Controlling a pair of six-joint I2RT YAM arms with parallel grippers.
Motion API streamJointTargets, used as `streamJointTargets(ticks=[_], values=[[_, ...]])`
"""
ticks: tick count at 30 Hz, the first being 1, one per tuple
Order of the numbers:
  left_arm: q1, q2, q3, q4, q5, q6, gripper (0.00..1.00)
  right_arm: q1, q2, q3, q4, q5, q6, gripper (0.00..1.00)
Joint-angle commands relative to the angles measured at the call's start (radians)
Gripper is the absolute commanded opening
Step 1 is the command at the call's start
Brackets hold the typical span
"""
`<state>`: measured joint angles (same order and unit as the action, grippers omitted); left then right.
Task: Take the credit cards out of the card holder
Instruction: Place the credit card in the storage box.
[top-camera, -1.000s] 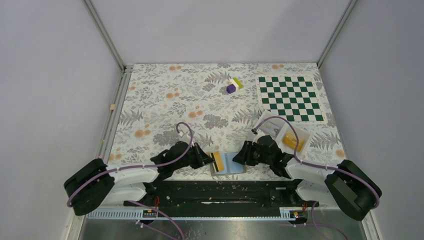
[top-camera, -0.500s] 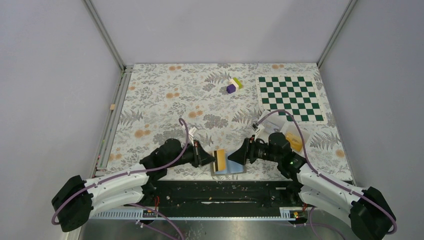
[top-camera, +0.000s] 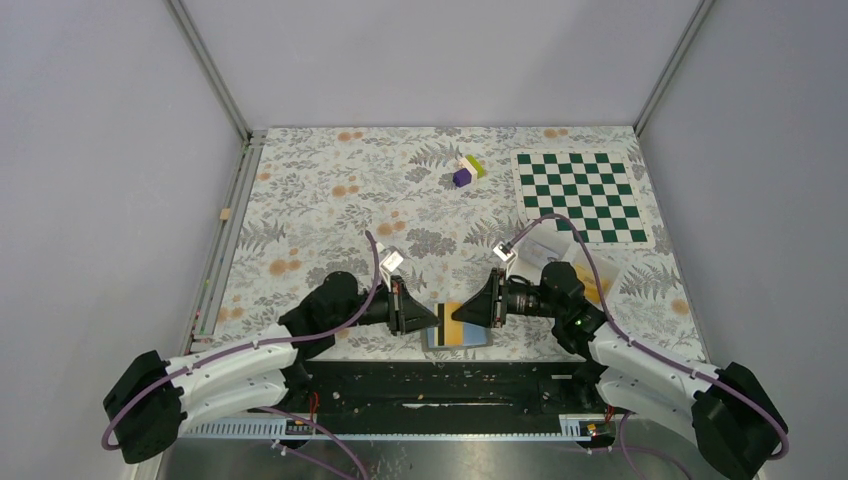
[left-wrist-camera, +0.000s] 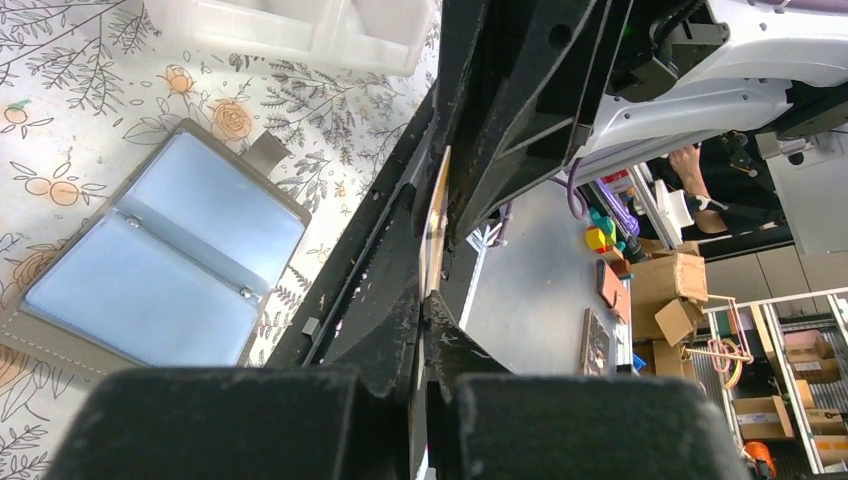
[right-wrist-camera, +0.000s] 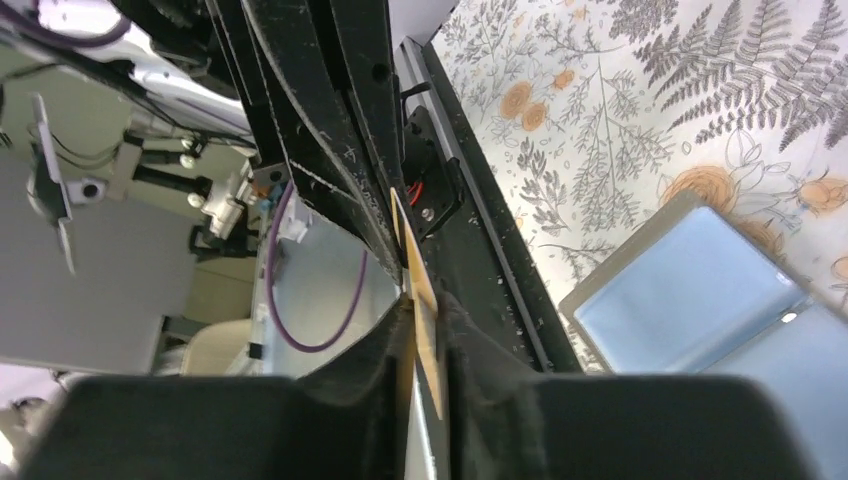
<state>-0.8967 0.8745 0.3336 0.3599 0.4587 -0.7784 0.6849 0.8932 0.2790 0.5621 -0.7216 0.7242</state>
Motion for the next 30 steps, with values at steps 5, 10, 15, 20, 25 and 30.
streamJointTargets(ticks=[5,10,15,20,25,30], values=[[0.021,-0.021,0.068,-0.040,-0.096,-0.039,0.36,-0.004,-0.023,0.005,0.111,-0.029,0.011,0.00],[0.058,-0.103,0.138,-0.310,-0.288,-0.192,0.66,0.033,-0.175,0.061,-0.181,0.257,-0.257,0.00],[0.069,-0.140,0.234,-0.525,-0.426,-0.366,0.65,0.079,-0.254,0.074,-0.284,0.600,-0.542,0.00],[0.071,-0.131,0.286,-0.623,-0.512,-0.574,0.64,0.181,-0.242,0.086,-0.270,0.800,-0.826,0.00],[0.070,-0.131,0.267,-0.552,-0.537,-0.715,0.65,0.345,-0.184,0.092,-0.193,1.057,-1.110,0.00],[0.072,-0.051,0.320,-0.555,-0.528,-0.678,0.68,0.504,-0.109,-0.003,0.107,1.250,-1.433,0.00]])
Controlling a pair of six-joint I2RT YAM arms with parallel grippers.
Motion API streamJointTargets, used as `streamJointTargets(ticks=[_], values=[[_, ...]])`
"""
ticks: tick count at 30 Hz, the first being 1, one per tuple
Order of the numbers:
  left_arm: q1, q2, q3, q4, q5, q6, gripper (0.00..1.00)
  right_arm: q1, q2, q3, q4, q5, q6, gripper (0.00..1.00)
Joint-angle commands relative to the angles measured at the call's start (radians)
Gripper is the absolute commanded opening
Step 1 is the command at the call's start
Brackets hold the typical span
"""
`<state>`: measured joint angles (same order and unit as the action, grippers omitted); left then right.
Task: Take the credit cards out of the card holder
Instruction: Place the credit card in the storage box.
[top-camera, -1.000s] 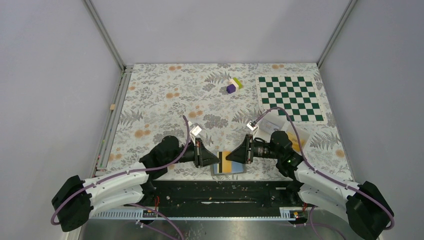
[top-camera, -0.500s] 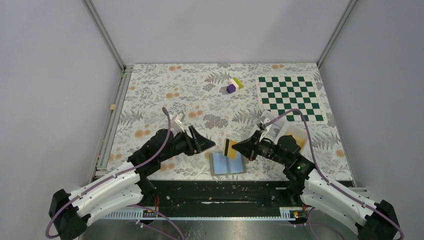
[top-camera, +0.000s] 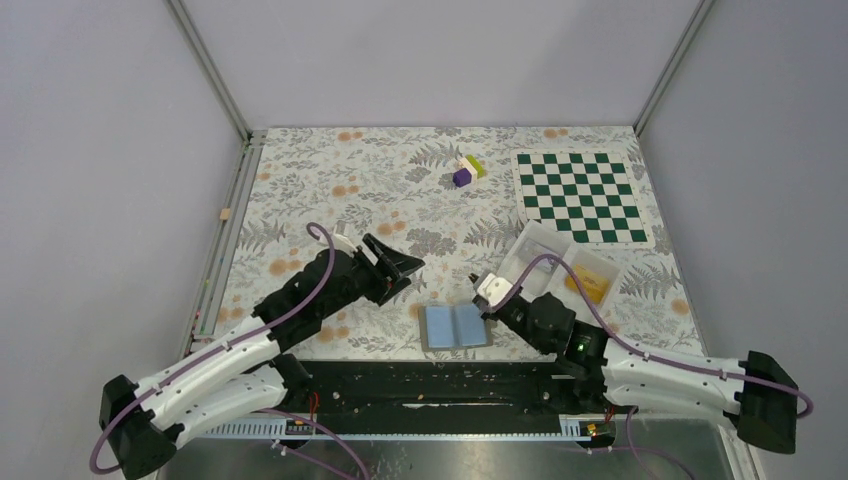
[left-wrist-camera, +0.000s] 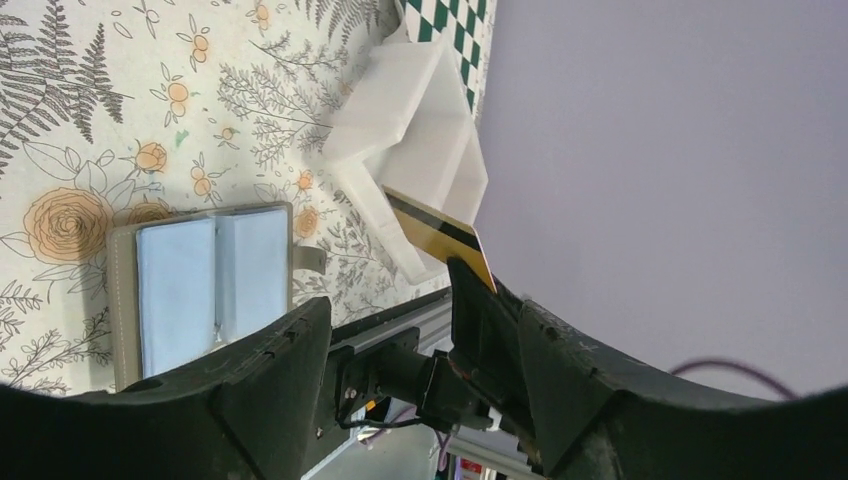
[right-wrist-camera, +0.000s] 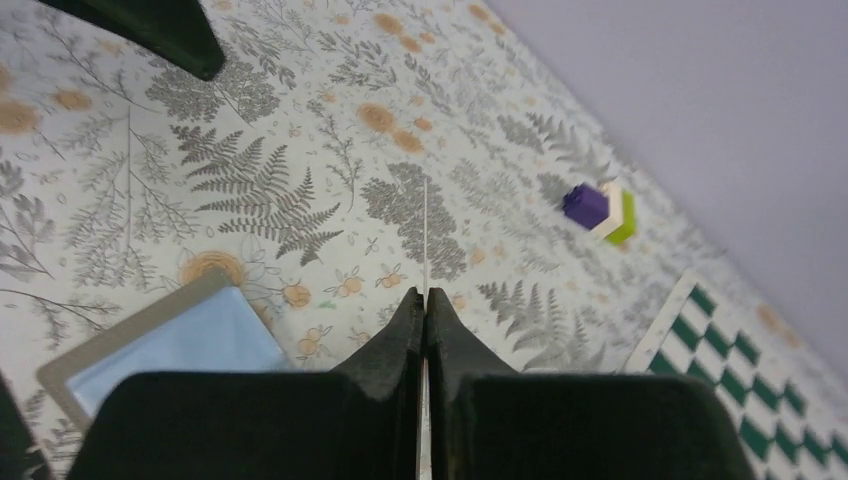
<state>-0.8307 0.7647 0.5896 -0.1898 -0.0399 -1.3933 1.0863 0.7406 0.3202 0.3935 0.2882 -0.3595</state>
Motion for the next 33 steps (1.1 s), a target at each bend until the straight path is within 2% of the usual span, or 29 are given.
streamJointTargets(ticks=[1,5,7,9,11,14,17,20,24,29,33], values=[[0.008,0.079,0.070,0.003,-0.016,-0.054,0.69,0.138,0.062,-0.057,0.330,0.273,-0.410,0.00],[0.015,0.147,0.075,0.075,0.081,-0.053,0.69,0.320,0.211,-0.091,0.546,0.405,-0.704,0.00],[0.015,0.161,0.079,0.105,0.119,-0.044,0.69,0.405,0.346,-0.101,0.761,0.497,-0.896,0.00],[0.015,0.158,0.088,0.086,0.117,-0.026,0.70,0.452,0.520,-0.103,1.033,0.571,-1.124,0.00],[0.015,0.133,0.082,0.074,0.104,-0.015,0.71,0.463,0.659,-0.061,1.096,0.632,-1.212,0.00],[0.015,0.082,0.055,0.072,0.087,-0.010,0.70,0.483,0.729,-0.023,1.098,0.636,-1.156,0.00],[0.015,0.048,0.060,-0.019,0.046,0.042,0.70,0.501,0.748,0.004,1.098,0.658,-1.124,0.00],[0.015,0.015,0.040,-0.038,-0.004,0.080,0.70,0.516,0.796,0.029,1.096,0.669,-1.155,0.00],[0.015,0.006,0.019,0.003,0.020,0.133,0.70,0.538,0.855,0.072,1.096,0.711,-1.219,0.00],[0.016,0.034,0.051,-0.009,0.035,0.206,0.69,0.545,0.851,0.098,1.096,0.723,-1.234,0.00],[0.015,0.041,0.040,-0.011,0.047,0.199,0.65,0.546,0.849,0.113,1.096,0.728,-1.254,0.00]])
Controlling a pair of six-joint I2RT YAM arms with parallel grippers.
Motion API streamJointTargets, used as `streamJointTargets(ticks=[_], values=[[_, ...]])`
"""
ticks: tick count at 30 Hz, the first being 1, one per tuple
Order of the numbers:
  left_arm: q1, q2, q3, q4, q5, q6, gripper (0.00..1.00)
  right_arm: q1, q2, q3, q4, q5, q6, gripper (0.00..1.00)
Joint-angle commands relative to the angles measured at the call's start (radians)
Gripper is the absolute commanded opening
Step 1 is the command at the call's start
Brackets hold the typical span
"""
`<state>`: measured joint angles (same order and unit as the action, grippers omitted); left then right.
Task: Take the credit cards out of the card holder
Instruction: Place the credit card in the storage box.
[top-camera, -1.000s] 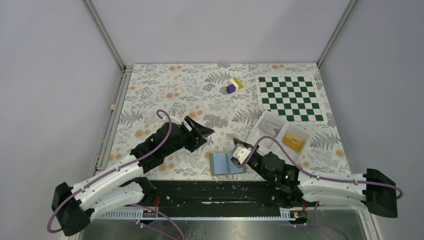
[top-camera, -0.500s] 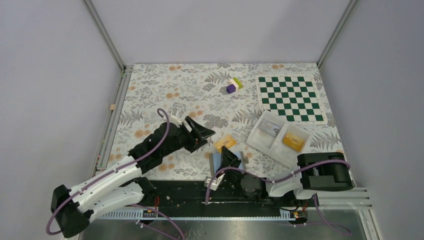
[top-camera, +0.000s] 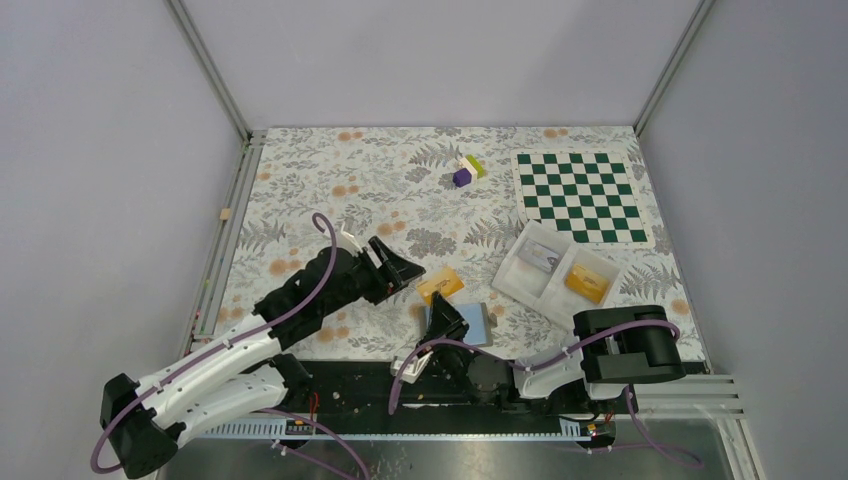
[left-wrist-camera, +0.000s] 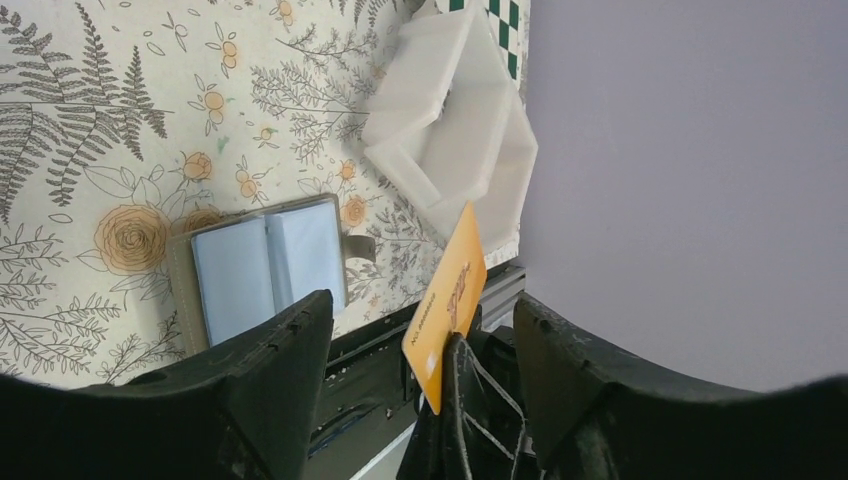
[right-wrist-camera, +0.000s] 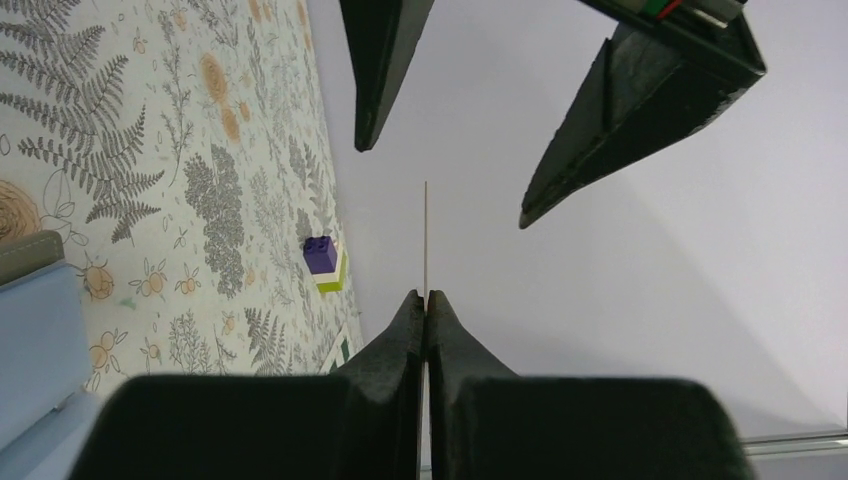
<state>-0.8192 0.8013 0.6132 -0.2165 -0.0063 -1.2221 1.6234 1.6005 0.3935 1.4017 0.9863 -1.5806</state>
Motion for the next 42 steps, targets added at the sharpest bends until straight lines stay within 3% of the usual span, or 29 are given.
streamJointTargets(ticks=[1,7,12,20,30,34,35,39,42], values=[[0.003,0.003,0.009,0.033,0.031,0.022,0.64,0.008,-0.011,0.043,0.088,0.030,-0.034,0.00],[0.003,0.002,-0.023,0.098,0.081,0.009,0.55,0.009,-0.003,0.056,0.087,0.046,-0.032,0.00],[0.004,-0.011,-0.055,0.149,0.100,-0.010,0.39,0.009,0.002,0.063,0.088,0.048,-0.029,0.00],[0.005,-0.012,-0.046,0.159,0.121,0.038,0.36,0.020,-0.007,0.056,0.087,0.057,-0.018,0.00],[0.005,0.019,-0.065,0.223,0.167,0.016,0.02,0.021,-0.004,0.068,0.088,0.078,0.028,0.00],[0.005,0.038,-0.047,0.231,0.183,0.036,0.00,0.021,0.004,0.069,0.088,0.090,0.068,0.01],[0.005,0.041,-0.045,0.230,0.185,0.041,0.00,0.021,0.006,0.067,0.088,0.093,0.075,0.05],[0.015,0.039,-0.023,0.194,0.153,0.106,0.00,0.021,-0.004,0.051,0.088,0.102,0.141,0.40],[0.047,0.034,0.005,0.153,0.135,0.169,0.00,0.021,-0.037,0.025,0.092,0.108,0.232,0.57]])
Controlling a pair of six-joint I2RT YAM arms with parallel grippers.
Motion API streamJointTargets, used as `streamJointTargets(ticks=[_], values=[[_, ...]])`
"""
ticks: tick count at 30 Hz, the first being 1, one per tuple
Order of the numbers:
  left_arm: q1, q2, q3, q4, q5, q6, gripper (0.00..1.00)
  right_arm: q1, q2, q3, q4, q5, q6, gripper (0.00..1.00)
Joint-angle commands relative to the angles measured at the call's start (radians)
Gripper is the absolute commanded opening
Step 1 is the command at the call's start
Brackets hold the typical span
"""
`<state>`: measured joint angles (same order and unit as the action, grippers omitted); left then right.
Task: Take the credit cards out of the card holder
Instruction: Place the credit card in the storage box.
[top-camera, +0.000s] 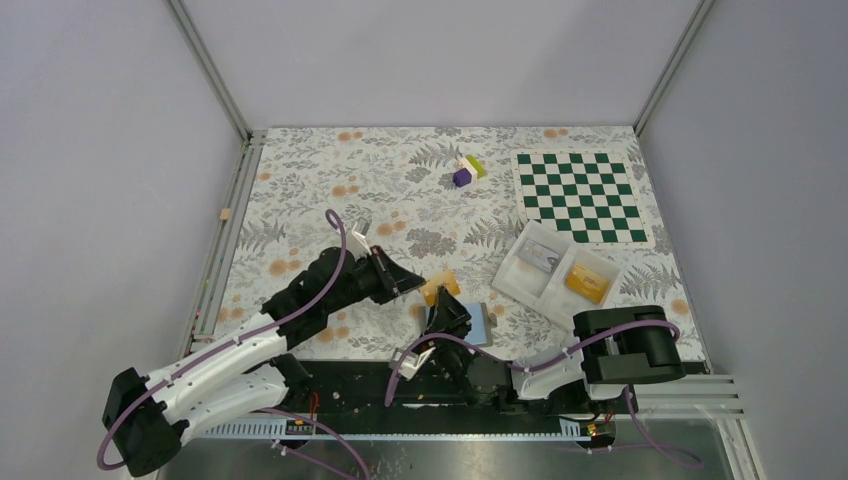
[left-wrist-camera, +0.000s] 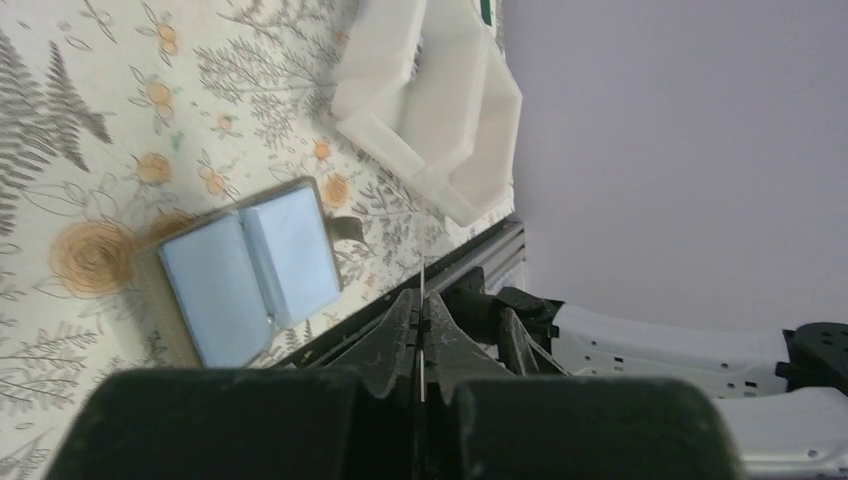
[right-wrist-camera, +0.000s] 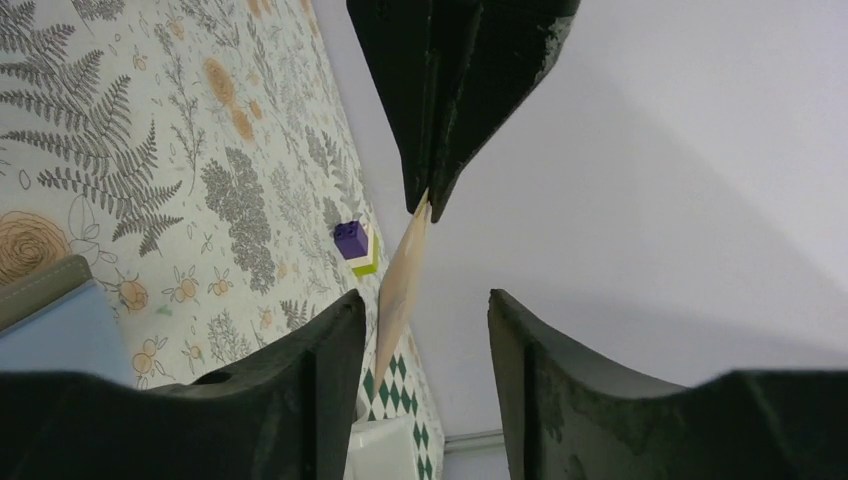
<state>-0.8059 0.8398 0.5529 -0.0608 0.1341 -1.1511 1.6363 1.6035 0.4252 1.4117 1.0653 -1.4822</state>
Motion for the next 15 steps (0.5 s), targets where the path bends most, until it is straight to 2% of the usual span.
streamJointTargets(ticks=[1,4,7,9,11,13,15], values=[[0.046,-0.005,0.074,-0.004,0.003,0.117,0.00,0.007,-0.054,-0.015,0.064,0.035,0.191,0.60],[0.110,0.011,0.117,-0.054,0.048,0.158,0.00,0.008,-0.135,-0.030,-0.110,0.053,0.355,0.69],[0.176,0.024,0.146,-0.099,0.072,0.215,0.00,0.006,-0.299,-0.001,-0.532,0.006,0.654,0.72],[0.209,0.014,0.145,-0.108,0.074,0.248,0.00,-0.018,-0.432,0.011,-0.752,-0.077,0.870,0.70],[0.238,-0.005,0.141,-0.115,0.086,0.279,0.00,-0.078,-0.575,0.026,-0.958,-0.212,1.090,0.68],[0.258,-0.029,0.132,-0.108,0.109,0.305,0.00,-0.192,-0.719,0.056,-1.169,-0.416,1.308,0.67],[0.267,-0.055,0.121,-0.081,0.163,0.337,0.00,-0.306,-0.831,0.075,-1.281,-0.587,1.476,0.68]])
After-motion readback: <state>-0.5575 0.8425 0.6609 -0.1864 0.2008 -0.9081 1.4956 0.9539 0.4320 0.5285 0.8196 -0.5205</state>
